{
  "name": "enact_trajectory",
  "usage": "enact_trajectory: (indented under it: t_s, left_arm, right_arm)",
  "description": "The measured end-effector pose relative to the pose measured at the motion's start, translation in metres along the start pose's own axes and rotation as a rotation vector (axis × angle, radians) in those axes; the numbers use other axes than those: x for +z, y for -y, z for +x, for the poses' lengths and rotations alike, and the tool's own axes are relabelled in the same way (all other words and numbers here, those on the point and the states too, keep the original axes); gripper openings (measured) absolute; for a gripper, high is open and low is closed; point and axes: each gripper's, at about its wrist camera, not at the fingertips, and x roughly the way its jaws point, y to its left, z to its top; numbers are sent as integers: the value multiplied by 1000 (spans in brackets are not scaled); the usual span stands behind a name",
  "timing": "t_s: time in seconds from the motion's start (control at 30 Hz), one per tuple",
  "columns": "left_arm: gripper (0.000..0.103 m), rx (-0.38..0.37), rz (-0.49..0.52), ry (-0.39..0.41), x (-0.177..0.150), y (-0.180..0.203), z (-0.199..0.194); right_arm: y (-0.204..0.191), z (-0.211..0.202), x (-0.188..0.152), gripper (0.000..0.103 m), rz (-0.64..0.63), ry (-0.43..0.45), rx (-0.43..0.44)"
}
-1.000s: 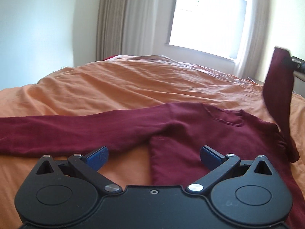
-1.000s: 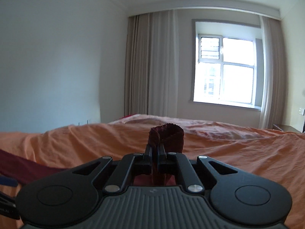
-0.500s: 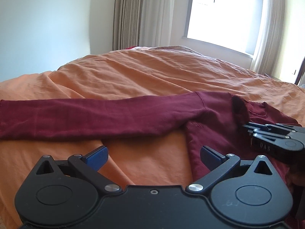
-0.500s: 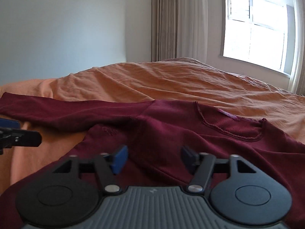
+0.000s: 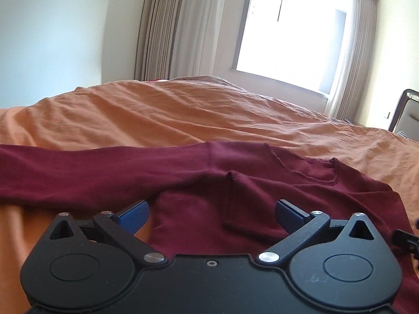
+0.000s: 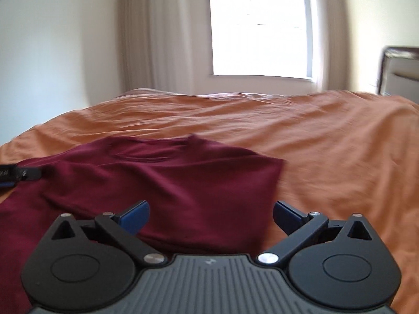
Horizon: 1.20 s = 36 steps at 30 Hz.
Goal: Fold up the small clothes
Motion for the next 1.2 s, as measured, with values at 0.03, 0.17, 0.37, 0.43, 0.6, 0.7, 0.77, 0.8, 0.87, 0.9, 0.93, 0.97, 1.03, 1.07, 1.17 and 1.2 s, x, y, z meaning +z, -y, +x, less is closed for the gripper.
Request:
enact_trajectory:
  t_s: [0.03, 0.17, 0.37, 0.43, 0.6, 0.7, 0.77, 0.8, 0.87, 0.9, 0.93, 0.97, 1.03, 1.07, 1.17, 1.2]
  left_arm:
    - [102, 6, 1, 0, -2, 5, 9]
    - [102, 54, 3, -38, -13, 12, 36]
    - [103, 90, 31, -83, -29, 11, 52]
    - [103, 106, 53, -75, -33, 15, 54]
    - [103, 120, 73, -61, -36, 19, 52]
    - [103, 112, 63, -62, -35, 16, 52]
    - [103, 110, 61, -62, -36, 16, 52]
    - [103, 110, 61, -61, -36, 16, 52]
    - [103, 111, 64, -61, -36, 17, 52]
    - [103, 113, 66, -62, -36, 17, 53]
    - [103, 113, 66, -62, -36, 17, 53]
    - [103, 112, 65, -62, -36, 17, 53]
    - [103, 111, 63, -61, -36, 17, 52]
    - [103, 111, 63, -61, -36, 17, 52]
    - [103, 109, 61, -59, -36, 16, 53]
    - [103, 108, 60, -58, -36, 16, 53]
  right_arm:
    - [12, 3, 0, 103, 43, -6, 3]
    - [61, 23, 0, 103, 254, -14, 49]
    - [90, 54, 12, 83, 401, 12, 110]
    - [91, 65, 15, 75, 422, 7, 136]
    - [81, 74, 22, 14, 382, -8, 128]
    - [42, 49, 39, 10, 106, 50, -70]
    - [19, 38, 46, 9, -27, 68, -155]
    - [11, 38, 48, 9, -62, 61, -179]
    - [5, 44, 50, 9, -102, 24, -208]
    - [7, 47, 50, 9, -95, 11, -203]
    - [11, 49, 48, 9, -67, 6, -178]
    - [16, 50, 46, 11, -18, -4, -150]
    - [29, 43, 42, 22, 69, -9, -118]
    - [34, 35, 39, 31, 81, -8, -112]
    - [34, 2, 26, 61, -12, 9, -147]
    - [31, -9, 19, 69, -51, 15, -157]
